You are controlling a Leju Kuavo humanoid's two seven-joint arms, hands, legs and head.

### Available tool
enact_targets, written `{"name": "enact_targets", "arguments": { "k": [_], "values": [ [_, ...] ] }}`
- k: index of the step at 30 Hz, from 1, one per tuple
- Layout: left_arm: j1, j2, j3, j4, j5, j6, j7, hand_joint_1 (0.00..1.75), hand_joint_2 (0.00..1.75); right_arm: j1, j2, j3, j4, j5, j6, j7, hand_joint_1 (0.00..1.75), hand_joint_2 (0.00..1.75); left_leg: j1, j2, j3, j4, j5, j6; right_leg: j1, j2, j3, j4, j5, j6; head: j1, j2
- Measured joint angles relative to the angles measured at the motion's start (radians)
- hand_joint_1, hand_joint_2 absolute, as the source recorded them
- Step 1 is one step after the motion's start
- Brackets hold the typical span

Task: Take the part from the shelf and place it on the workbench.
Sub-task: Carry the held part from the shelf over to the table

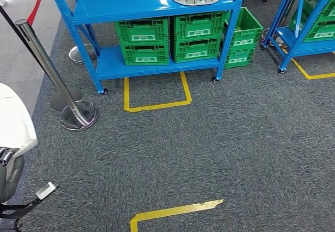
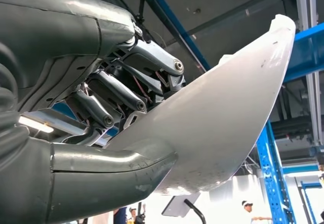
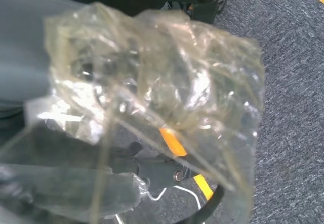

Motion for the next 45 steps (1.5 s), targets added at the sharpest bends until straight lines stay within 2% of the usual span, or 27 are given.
{"name": "enact_targets", "arguments": {
  "k": [36, 38, 40, 42, 43, 45],
  "values": [
    [0.000, 0.000, -0.001, 0.001, 0.000, 0.000, 0.001, 1.75, 1.75, 0.000, 0.000, 0.000, 0.000, 0.000, 0.000, 0.000, 0.00, 0.00, -0.001, 0.000, -0.002, 0.002, 0.000, 0.000, -0.001, 0.000, -0.001, 0.000, 0.002, 0.002, 0.000, 0.000],
    [0.000, 0.001, -0.001, 0.002, 0.005, -0.001, 0.006, 1.75, 1.75, 0.000, 0.001, 0.000, 0.000, 0.002, -0.012, 0.001, 0.00, 0.00, -0.002, -0.001, -0.004, 0.006, -0.002, 0.005, -0.005, -0.001, 0.000, -0.002, 0.005, 0.006, 0.000, 0.000],
    [-0.004, 0.010, -0.002, 0.003, 0.016, -0.002, 0.022, 1.75, 1.75, -0.002, 0.003, 0.001, 0.000, 0.007, -0.045, 0.005, 0.00, 0.00, -0.006, -0.004, -0.005, 0.002, 0.002, 0.019, -0.007, -0.006, 0.007, -0.008, 0.009, 0.013, -0.001, 0.000],
    [-0.013, 0.022, -0.004, 0.006, 0.024, -0.003, 0.039, 1.75, 1.75, -0.003, 0.005, 0.002, 0.000, 0.009, -0.068, 0.010, 0.00, 0.00, 0.000, -0.009, 0.002, -0.024, 0.018, 0.030, -0.004, -0.006, 0.002, 0.006, -0.007, 0.018, 0.002, 0.000],
    [-0.018, 0.026, -0.005, 0.008, 0.025, -0.003, 0.045, 1.75, 1.75, -0.003, 0.005, 0.002, 0.000, 0.009, -0.070, 0.012, 0.00, 0.00, 0.004, -0.013, 0.003, -0.037, 0.027, 0.032, -0.004, -0.003, -0.015, 0.040, -0.033, 0.020, 0.004, 0.000],
    [-0.024, 0.030, -0.008, 0.013, 0.027, -0.003, 0.053, 1.75, 1.75, -0.004, 0.005, 0.002, 0.000, 0.007, -0.068, 0.014, 0.00, 0.00, 0.010, -0.021, -0.002, -0.046, 0.037, 0.031, -0.010, 0.004, -0.075, 0.165, -0.105, 0.027, 0.009, 0.000]
  ]
}}
